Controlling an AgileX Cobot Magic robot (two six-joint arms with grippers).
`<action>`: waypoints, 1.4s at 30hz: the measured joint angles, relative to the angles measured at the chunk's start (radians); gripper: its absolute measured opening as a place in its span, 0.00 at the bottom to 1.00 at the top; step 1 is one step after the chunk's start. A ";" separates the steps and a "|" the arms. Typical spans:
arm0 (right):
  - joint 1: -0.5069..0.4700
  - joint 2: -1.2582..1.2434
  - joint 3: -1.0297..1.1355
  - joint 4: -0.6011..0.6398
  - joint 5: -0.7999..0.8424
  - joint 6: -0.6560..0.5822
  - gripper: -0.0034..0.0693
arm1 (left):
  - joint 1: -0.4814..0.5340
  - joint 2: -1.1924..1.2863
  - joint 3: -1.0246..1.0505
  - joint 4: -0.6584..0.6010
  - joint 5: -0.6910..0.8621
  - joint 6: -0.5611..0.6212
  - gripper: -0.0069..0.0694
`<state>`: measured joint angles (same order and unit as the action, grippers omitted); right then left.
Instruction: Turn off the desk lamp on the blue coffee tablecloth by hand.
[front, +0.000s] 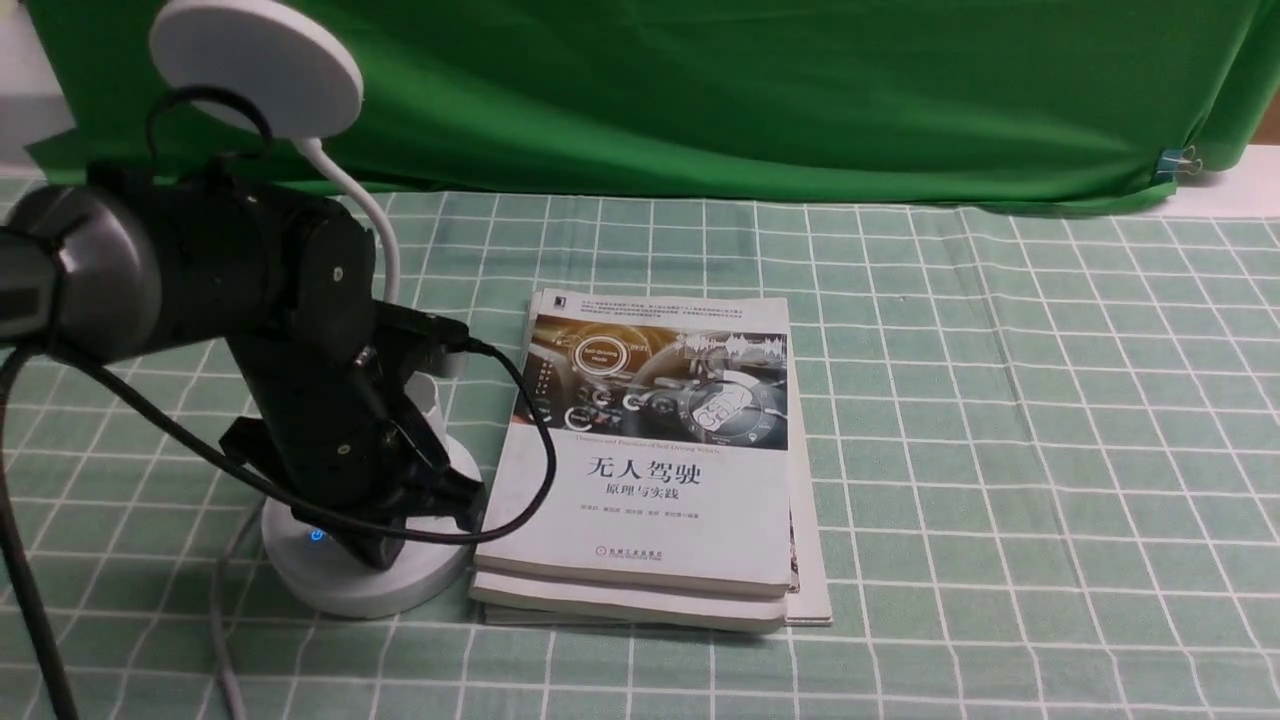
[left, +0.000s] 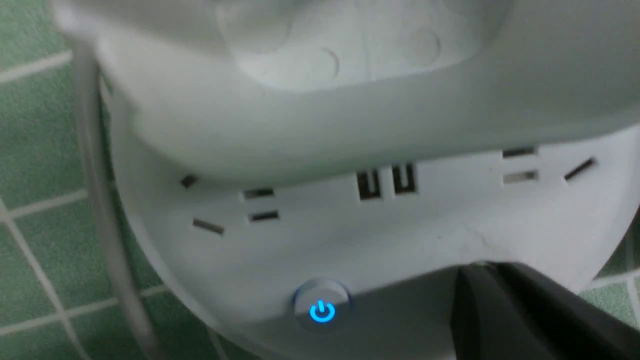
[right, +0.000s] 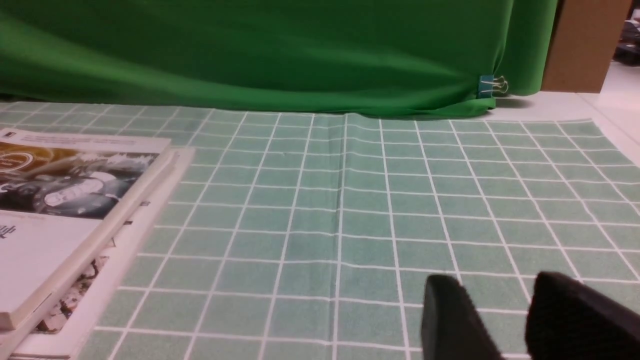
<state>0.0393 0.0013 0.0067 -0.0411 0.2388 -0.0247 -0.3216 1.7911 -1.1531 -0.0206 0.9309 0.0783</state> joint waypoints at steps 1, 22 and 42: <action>0.000 0.000 0.000 0.000 0.000 0.000 0.38 | 0.000 -0.002 0.000 0.001 0.000 0.000 0.12; 0.000 0.000 0.000 0.000 0.000 0.000 0.38 | 0.000 -0.833 0.499 -0.074 -0.440 -0.001 0.12; 0.000 0.000 0.000 0.000 0.000 0.000 0.38 | 0.000 -1.335 1.077 -0.074 -0.998 -0.032 0.12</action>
<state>0.0393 0.0013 0.0067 -0.0411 0.2388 -0.0247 -0.3216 0.4562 -0.0761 -0.0942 -0.0672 0.0466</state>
